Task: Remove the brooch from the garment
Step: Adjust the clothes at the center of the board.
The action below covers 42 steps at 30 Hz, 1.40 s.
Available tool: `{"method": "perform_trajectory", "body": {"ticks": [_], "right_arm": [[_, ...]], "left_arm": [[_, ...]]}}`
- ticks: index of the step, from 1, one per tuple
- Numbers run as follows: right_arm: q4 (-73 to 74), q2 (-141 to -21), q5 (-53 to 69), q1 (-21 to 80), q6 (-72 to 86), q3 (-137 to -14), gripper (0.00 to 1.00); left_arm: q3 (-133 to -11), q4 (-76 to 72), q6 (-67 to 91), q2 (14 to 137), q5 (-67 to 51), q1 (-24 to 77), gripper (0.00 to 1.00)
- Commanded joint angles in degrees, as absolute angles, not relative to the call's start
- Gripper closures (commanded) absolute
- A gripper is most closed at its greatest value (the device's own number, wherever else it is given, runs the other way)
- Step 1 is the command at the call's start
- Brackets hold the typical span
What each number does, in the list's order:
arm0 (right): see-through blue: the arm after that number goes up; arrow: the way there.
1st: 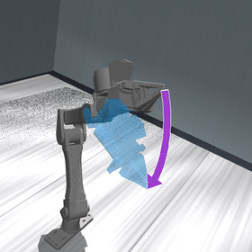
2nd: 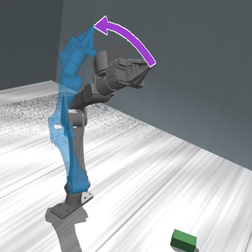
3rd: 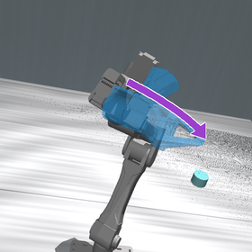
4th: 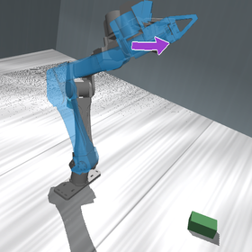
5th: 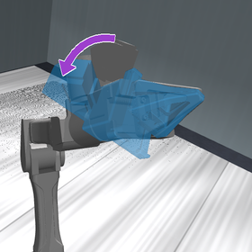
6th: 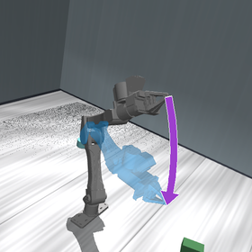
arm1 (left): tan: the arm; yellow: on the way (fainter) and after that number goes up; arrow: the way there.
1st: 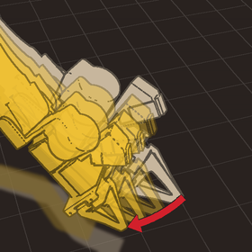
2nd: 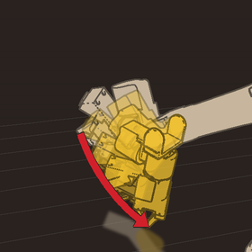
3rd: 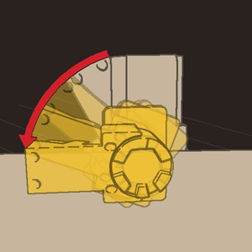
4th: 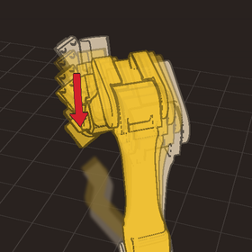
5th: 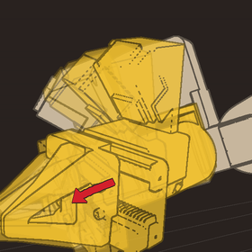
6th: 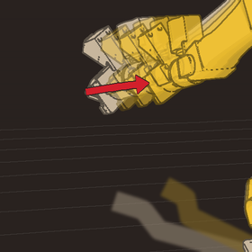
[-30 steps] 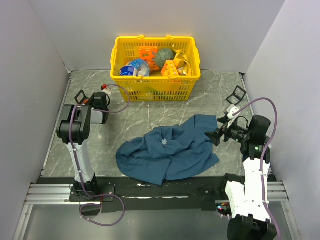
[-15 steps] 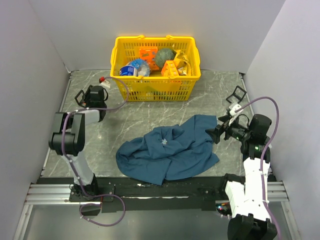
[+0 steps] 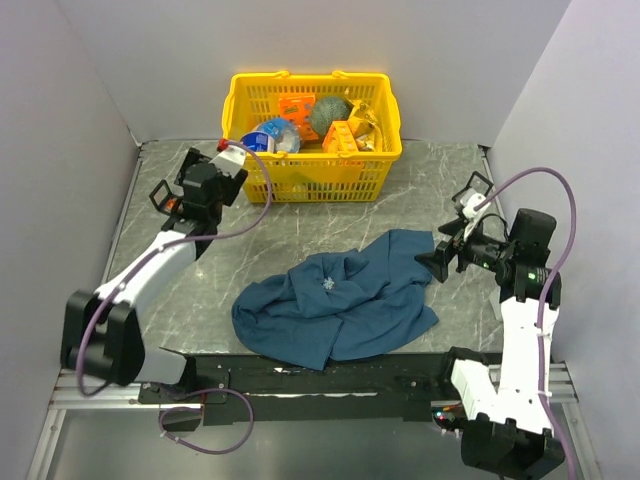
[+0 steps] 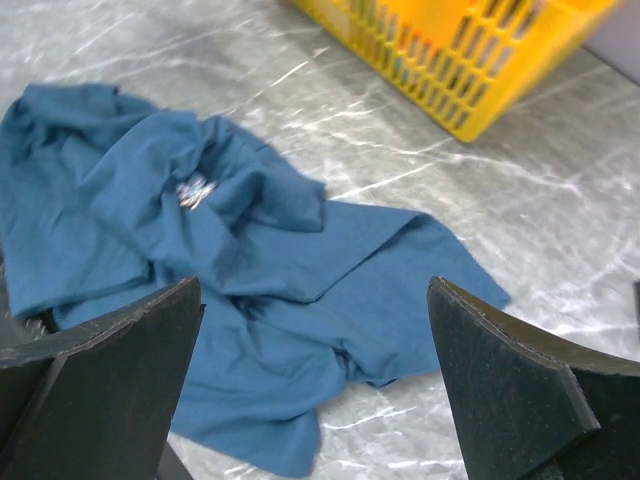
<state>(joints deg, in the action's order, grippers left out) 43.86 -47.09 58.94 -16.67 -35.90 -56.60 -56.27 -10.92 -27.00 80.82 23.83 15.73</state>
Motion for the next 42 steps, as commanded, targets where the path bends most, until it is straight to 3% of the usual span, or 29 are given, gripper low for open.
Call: {"method": "perform_trajectory", "body": {"ticks": [1,6,10,14,23,30,42], "right_arm": [[50.9,-46.8,63.3,-16.8,-42.8,-55.6,0.00],[47.8,-41.0,62.9,-13.7,-42.5,-52.7,0.00],[48.4,-39.1,54.2,-3.5,-44.6,-51.4,0.00],[50.3,-41.0,48.7,7.8,-45.7,-50.2,0.00],[38.0,-38.9,38.4,10.7,-38.6,-42.8,0.00],[29.1,-36.2,25.0,9.3,-33.9,-38.7,0.00],[28.7,-32.0,27.2,1.2,-30.8,-39.7,0.00]], "left_arm": [[-58.9,-4.1,-21.1,73.0,18.1,17.2,0.03],[-61.2,4.9,-20.7,67.7,6.8,20.9,0.04],[-65.4,18.5,-25.6,67.8,-14.0,24.1,0.04],[-66.2,28.0,-33.5,68.3,-26.1,30.6,0.04],[-62.1,24.1,-34.7,76.1,-20.1,49.1,0.04],[-64.5,20.5,-34.7,87.7,-20.5,55.2,0.04],[-71.1,19.1,-34.2,101.8,-19.4,57.5,0.04]]}}
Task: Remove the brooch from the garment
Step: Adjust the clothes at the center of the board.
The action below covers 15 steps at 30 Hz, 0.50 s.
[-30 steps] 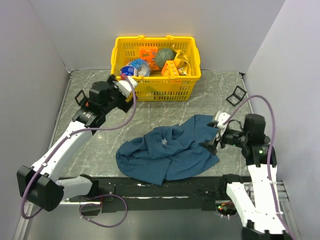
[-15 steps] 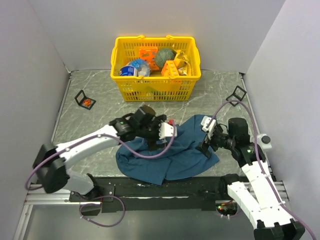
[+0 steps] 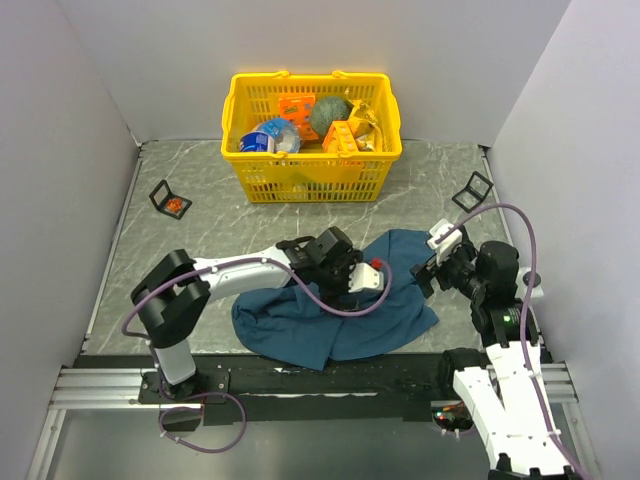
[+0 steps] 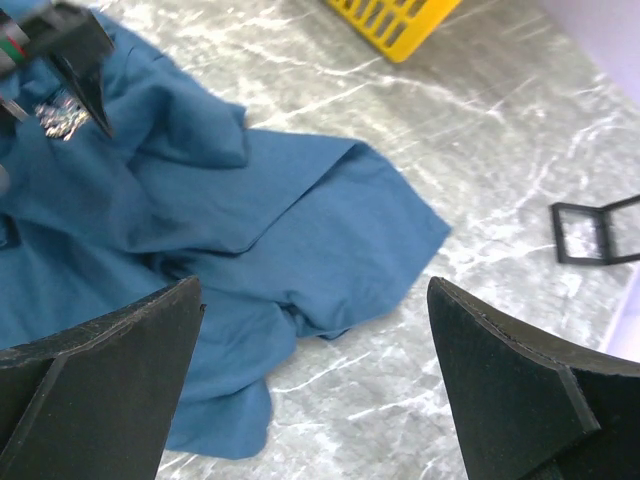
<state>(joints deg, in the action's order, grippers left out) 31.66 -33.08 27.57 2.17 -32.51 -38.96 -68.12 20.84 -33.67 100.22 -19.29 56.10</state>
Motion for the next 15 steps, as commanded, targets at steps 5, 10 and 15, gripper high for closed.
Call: {"method": "perform_trajectory", "body": {"ticks": [5,10,15], "right_arm": [[28.7,-31.8,27.1,1.2,-30.7,-39.6,0.00],[28.7,-32.0,27.2,1.3,-30.8,-39.6,0.00],[29.1,-32.3,28.5,1.2,-30.8,-39.6,0.00]], "left_arm": [[-73.0,20.6,-33.4,104.7,-18.5,57.8,0.43],[-71.4,18.8,-32.4,102.3,-16.8,57.7,0.99],[-70.5,16.4,-30.7,95.9,-13.4,56.3,0.99]]}}
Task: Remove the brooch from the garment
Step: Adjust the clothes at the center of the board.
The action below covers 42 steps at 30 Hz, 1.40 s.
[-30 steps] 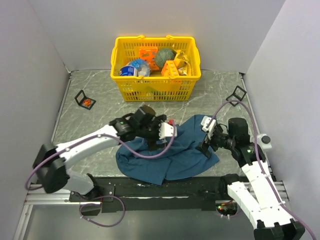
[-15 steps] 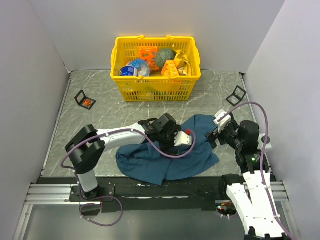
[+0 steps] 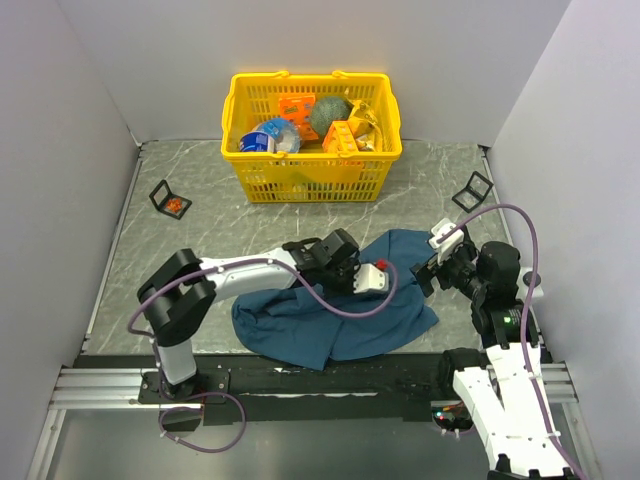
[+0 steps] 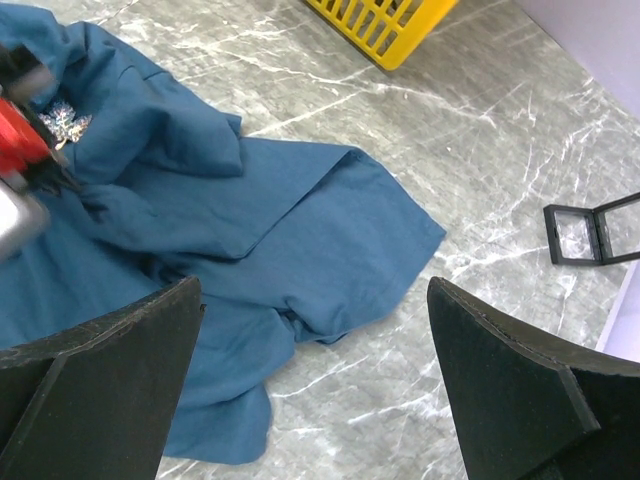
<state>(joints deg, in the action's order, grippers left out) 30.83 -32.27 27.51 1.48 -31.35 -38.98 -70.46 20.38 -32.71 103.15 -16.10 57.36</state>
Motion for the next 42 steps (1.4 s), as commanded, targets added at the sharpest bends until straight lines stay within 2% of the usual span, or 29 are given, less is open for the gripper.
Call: {"method": "perform_trajectory", "body": {"ticks": [1,9,15,23,26,35,36,38,42], "right_arm": [[29.2,-32.3,28.7,1.2,-30.8,-39.6,0.00],[30.7,-33.0,31.8,1.3,-31.6,-40.0,0.00],[32.5,-34.0,36.4,1.3,-33.3,-40.1,0.00],[34.3,-36.5,38.6,3.4,-34.8,-40.4,0.00],[33.1,-36.1,37.4,3.5,-33.8,-40.6,0.00],[32.8,-37.3,35.6,3.6,-34.8,-39.9,0.00],[33.2,-37.7,35.5,3.7,-35.2,-39.9,0.00],[33.7,-38.8,35.3,4.0,-36.2,-39.9,0.00],[33.6,-40.5,34.5,5.1,-36.4,-39.9,0.00]], "left_arm": [[-70.6,16.1,-30.1,94.9,-11.2,54.9,0.99],[-69.0,15.7,-27.0,86.9,-0.2,47.8,0.99],[-63.1,14.9,-25.6,84.0,8.2,45.2,0.99],[-57.7,15.6,-23.8,79.8,8.6,42.1,0.99],[-57.9,15.4,-24.4,77.5,3.9,41.6,0.99],[-65.9,14.3,-24.8,80.7,18.9,41.6,0.99],[-65.9,14.7,-24.9,81.1,19.6,41.5,0.92],[-65.2,14.1,-24.7,81.8,21.5,41.3,0.90],[-63.8,12.1,-23.9,82.4,22.9,41.0,0.96]]}}
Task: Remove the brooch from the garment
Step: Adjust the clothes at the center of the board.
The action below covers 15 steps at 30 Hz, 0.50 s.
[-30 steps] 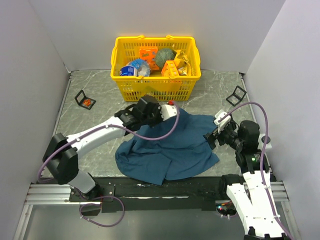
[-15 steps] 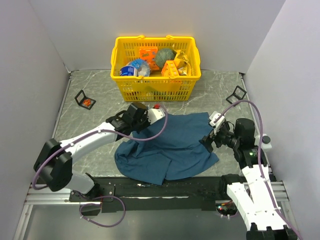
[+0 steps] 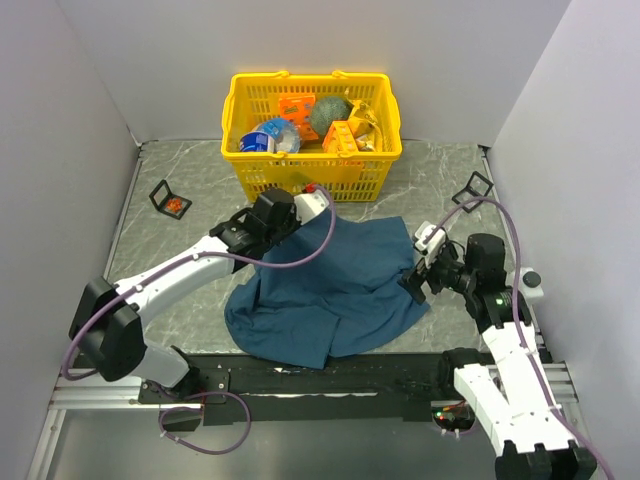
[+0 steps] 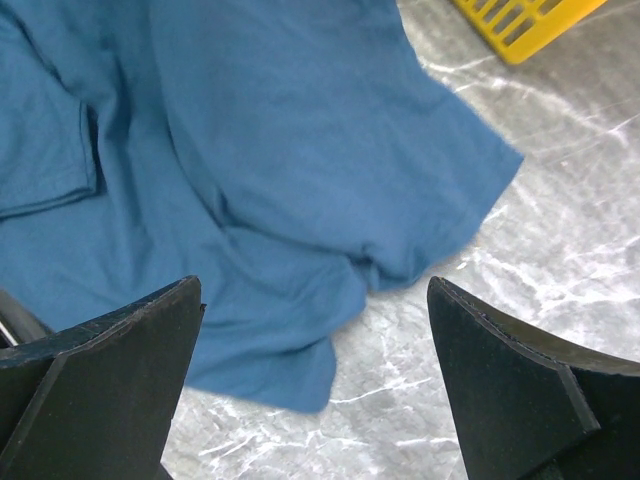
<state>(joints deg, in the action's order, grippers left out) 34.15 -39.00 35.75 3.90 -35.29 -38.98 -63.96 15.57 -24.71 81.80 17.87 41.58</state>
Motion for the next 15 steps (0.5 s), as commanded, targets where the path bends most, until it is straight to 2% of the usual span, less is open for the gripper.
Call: {"method": "perform_trajectory", "body": {"ticks": [1,7,12,15], "right_arm": [[33.3,-40.9,34.3,5.7,-36.3,-40.0,0.00],[30.8,-41.0,31.4,8.1,-33.9,-40.2,0.00],[26.3,-40.8,25.2,8.3,-30.0,-40.7,0.00],[25.9,-40.3,25.0,8.3,-30.0,-40.4,0.00]], "left_arm": [[-64.1,12.1,-23.5,82.3,22.3,40.9,0.97],[-68.9,13.7,-22.2,80.8,10.5,41.0,0.99],[-81.3,17.1,-22.1,83.8,10.1,42.1,0.99],[-83.6,20.1,-21.7,85.1,1.8,43.4,0.99]]}}
